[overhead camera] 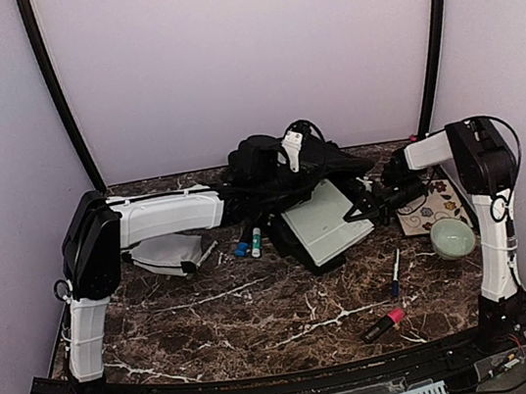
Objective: Pack the student bag
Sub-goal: Place the book in the largest pocket of the bag.
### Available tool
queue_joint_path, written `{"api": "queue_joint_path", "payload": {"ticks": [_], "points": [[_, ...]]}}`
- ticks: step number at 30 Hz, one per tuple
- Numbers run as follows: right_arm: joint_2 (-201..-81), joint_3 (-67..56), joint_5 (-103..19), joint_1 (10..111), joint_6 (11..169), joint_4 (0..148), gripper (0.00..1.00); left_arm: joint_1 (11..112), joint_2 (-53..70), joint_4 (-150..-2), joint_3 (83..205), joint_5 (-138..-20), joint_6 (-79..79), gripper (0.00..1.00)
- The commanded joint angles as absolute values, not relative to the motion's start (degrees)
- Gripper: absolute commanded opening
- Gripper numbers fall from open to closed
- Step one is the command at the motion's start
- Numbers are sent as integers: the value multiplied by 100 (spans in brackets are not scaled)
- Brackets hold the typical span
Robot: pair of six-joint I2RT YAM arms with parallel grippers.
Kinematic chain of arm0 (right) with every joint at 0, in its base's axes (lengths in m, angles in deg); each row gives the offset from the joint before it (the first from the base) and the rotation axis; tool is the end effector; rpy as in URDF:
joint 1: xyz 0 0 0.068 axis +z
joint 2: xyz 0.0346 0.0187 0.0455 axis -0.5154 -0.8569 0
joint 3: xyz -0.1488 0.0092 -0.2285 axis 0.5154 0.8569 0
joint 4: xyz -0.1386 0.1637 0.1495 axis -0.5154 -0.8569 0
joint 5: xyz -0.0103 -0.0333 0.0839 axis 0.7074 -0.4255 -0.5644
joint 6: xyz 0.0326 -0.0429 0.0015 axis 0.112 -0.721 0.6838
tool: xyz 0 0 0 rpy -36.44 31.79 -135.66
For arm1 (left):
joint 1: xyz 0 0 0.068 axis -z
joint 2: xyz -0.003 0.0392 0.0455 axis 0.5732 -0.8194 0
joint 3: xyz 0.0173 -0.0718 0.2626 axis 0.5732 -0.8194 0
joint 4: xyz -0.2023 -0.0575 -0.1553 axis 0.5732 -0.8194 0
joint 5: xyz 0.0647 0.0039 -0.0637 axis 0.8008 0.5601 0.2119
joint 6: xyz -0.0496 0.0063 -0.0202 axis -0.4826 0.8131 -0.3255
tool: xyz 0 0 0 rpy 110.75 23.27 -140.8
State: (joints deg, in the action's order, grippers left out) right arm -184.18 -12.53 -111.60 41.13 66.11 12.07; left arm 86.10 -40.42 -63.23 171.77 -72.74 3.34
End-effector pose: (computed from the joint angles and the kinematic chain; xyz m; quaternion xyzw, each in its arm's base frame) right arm 0.3597 0.0995 0.1341 0.1075 -0.7702 -0.6261 0.0571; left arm 0.3288 -0.4101 0.2660 0.2898 0.7069 -0.3329 0.5527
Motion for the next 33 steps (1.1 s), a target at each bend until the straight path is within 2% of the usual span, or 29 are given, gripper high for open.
{"api": "queue_joint_path", "payload": {"ticks": [1, 8, 10, 14, 20, 23, 28, 30, 33], "points": [[-18451, -1552, -11838, 4226, 6064, 669, 0, 8647, -3340, -5874, 17426, -7714, 312, 0], [-18486, -1098, -11391, 4219, 8134, 2324, 0, 8737, -3270, -6039, 17489, -7810, 444, 0], [-18244, -870, -10808, 4187, 9269, 3264, 0, 8775, -3239, -6125, 17507, -7825, 521, 0], [-17702, -313, -10479, 3993, 11256, 5236, 0, 8831, -3144, -6251, 17472, -7837, 661, 0], [-17921, -695, -10198, 4025, 11786, 5713, 2, 8841, -2941, -6177, 17146, -7844, 729, 0], [-18160, -947, -10063, 4045, 11641, 5675, 29, 8841, -2914, -6376, 17133, -7694, 744, 0], [-17758, -700, -9768, 4037, 11522, 5640, 56, 8841, -2715, -6155, 16794, -7580, 717, 0], [-17491, -659, -9458, 4042, 11231, 5368, 66, 8841, -2644, -6011, 16657, -7506, 726, 0], [-17102, -542, -9003, 4044, 10843, 5108, 72, 8841, -2572, -5889, 16494, -7404, 748, 0]]}}
